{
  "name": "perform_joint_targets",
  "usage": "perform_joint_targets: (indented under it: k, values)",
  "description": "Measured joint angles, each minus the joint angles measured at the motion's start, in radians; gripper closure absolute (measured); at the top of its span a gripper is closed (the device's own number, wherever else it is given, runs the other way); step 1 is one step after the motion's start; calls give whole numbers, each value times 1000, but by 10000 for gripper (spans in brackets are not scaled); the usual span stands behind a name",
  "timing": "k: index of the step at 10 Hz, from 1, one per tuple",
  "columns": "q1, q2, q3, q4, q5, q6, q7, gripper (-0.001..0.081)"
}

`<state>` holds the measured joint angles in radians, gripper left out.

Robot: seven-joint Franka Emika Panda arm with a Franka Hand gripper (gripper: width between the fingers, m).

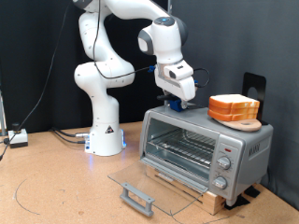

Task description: Make a piece of toast with the oven

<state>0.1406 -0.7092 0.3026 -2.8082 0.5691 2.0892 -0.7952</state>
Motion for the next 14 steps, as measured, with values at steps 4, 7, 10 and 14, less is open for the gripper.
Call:
perform_joint_targets:
  k: [4,7,10,14]
  values:
    - [4,0,-1,0,23,-5,-27,-1]
    - [4,0,1,0,19,-4,-107,-1]
    - [4,2,1,-6,19,-8,-113,-1]
    - [3,9,3,-15,28,-3,-113,-1]
